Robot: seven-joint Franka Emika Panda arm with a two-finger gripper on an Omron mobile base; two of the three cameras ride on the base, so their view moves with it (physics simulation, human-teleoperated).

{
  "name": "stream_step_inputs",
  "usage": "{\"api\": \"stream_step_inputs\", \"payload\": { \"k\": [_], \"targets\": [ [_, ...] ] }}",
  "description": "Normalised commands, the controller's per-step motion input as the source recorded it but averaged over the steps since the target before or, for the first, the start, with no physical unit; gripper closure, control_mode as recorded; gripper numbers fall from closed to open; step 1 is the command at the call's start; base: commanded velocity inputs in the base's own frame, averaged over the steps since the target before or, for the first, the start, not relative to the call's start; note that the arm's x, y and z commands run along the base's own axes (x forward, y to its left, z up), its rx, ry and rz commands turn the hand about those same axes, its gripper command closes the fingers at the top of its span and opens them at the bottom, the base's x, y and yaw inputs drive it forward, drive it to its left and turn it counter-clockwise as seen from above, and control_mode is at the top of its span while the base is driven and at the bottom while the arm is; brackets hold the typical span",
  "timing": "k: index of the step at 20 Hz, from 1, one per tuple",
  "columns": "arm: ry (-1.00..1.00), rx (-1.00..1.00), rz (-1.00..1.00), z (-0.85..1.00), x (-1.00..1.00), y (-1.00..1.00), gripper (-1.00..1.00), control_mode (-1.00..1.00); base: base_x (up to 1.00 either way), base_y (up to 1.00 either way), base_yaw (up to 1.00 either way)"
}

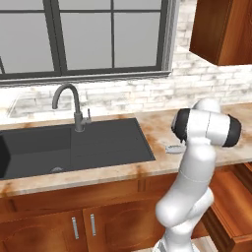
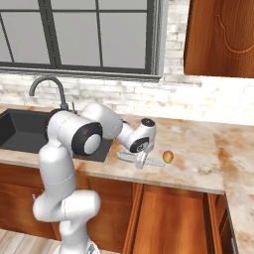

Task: Pick the tongs from the drawer and place it on the counter.

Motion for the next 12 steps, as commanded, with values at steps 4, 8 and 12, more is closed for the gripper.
{"api": "stream_step_inputs", "payload": {
  "k": [4, 8, 12],
  "targets": [
    [-0.27, 0.01, 0.02, 0.21, -0.09, 0.02, -1.0, -1.0, 0.0, 0.0, 0.0],
    [-0.33, 0.08, 0.13, 1.0, -0.24, 0.0, -1.0, -1.0, 0.0, 0.0, 0.0],
    [-0.11, 0.03, 0.22, 1.0, -0.46, 0.08, -1.0, -1.0, 0.0, 0.0, 0.0]
  ]
}}
